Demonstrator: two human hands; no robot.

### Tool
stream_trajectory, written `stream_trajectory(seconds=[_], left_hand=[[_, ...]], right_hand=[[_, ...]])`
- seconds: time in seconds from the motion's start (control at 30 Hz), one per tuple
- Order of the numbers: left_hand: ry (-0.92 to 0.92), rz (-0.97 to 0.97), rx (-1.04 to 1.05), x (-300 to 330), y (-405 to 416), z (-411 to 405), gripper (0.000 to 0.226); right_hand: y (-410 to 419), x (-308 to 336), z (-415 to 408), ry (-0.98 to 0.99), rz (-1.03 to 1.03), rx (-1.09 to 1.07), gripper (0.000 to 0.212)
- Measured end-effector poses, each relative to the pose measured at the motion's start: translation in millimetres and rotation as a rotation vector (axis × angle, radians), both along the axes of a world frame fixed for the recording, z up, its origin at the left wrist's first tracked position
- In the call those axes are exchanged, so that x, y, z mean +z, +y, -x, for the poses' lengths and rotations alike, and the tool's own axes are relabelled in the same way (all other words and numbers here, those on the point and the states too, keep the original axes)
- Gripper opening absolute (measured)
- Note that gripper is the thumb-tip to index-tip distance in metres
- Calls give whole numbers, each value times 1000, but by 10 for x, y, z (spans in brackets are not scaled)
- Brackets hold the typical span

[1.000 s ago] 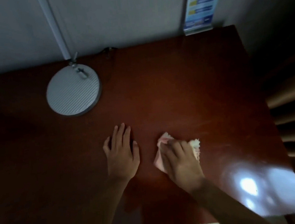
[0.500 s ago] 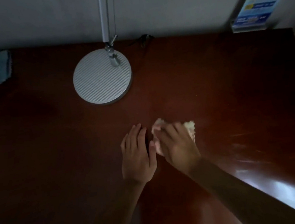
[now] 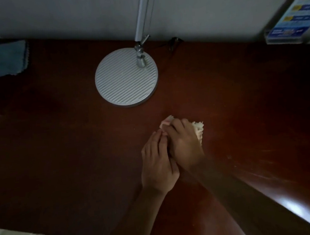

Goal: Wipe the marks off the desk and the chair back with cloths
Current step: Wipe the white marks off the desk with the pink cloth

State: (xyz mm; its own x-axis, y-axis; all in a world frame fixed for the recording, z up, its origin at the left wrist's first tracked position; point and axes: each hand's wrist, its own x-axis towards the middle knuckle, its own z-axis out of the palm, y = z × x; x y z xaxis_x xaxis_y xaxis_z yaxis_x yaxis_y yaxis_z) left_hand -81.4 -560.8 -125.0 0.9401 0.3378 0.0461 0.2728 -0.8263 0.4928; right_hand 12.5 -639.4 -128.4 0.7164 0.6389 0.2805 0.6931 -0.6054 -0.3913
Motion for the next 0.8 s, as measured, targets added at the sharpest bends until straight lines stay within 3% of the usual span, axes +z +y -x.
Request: stream_trajectory(seconds=[0.1, 0.2, 0.4, 0.57, 0.73, 0.8], left_hand=[[3, 70, 40, 55, -16, 7, 59], [-17, 152, 110, 141, 42, 26, 58], [37, 36, 144, 92, 792, 573, 49], [72, -57, 137, 79, 1263, 803, 48], [75, -136, 157, 9, 1821, 853, 49], [55, -150, 157, 16, 2009, 867, 48]], right_hand=[[77, -6, -268, -20, 37, 17, 23], [306, 34, -324, 13, 30, -154, 21], [328, 132, 382, -25, -25, 74, 23], [754, 157, -87, -39, -41, -297, 27], [1186, 70, 704, -48, -15, -66, 18], [1092, 134, 607, -49, -12, -52, 26]])
